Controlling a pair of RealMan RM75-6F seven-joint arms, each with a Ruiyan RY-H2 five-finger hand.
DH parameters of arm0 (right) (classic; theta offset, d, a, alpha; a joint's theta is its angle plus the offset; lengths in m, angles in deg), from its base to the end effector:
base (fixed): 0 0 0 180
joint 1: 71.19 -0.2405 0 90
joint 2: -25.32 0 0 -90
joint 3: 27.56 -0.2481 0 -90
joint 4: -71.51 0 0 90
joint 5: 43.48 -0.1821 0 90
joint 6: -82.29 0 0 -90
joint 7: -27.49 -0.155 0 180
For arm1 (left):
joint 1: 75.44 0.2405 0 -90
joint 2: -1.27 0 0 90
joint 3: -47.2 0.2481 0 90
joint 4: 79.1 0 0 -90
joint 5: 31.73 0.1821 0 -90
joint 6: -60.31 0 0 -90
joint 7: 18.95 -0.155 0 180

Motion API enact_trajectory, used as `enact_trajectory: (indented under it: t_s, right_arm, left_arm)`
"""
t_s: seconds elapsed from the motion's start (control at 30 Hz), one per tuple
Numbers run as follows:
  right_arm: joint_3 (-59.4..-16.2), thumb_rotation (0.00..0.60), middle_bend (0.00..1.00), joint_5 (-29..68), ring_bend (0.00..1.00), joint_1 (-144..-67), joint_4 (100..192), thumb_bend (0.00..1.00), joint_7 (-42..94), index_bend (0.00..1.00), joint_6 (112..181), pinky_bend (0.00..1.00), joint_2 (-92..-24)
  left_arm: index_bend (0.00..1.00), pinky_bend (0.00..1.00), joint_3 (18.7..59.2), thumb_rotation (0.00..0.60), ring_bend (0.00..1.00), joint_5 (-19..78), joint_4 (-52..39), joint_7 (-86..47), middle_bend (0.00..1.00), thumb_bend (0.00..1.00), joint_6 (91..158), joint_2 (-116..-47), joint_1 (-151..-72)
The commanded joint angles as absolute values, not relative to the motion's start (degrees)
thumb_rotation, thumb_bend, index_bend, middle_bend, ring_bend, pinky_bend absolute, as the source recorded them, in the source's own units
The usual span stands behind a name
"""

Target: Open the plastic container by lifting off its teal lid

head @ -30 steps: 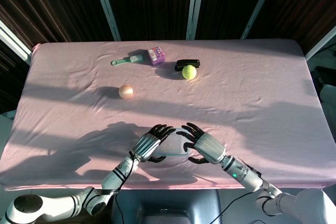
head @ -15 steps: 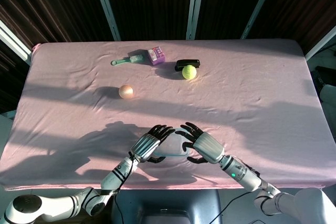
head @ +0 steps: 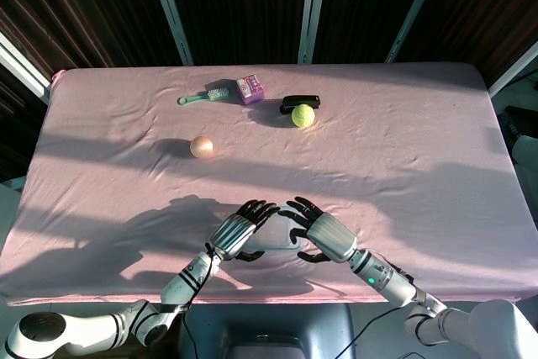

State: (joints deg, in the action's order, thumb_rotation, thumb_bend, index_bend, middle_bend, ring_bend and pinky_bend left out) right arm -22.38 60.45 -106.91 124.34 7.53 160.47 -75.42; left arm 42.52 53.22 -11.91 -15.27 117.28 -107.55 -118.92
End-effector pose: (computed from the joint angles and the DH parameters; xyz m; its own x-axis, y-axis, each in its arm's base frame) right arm -0.1713 -0.2824 -0.0258 0.3337 -0.1908 0.9232 -0.6862 -0.7206 0.0991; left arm -0.0925 0.2926 -0.0939 0.2737 0.3854 0.8812 0.8204 -0.5718 -0.0047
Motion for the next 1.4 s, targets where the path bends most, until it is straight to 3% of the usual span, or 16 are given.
enact_trajectory:
  t_s: [0.03,1.4]
  right_arm:
    - [-22.45,0.600,0.25,60.39,0.06,-107.09,124.51,0.37,7.48,0.66,160.32,0.07,-75.42]
    - [-24.37,0.600,0.26,59.40,0.06,-108.33,129.92,0.41,11.98,0.71,160.41,0.07,-72.12]
  left_arm:
    - [0.00,0.09,42.59,0.600,0.01,53.23,-11.91,-15.26,0.06,0.35,117.21,-107.60,-118.91]
    - [0.00,0.10,45.14,0.600,0.01,56.17,-11.01,-13.25,0.06,0.35,118.35,-107.04,-118.03]
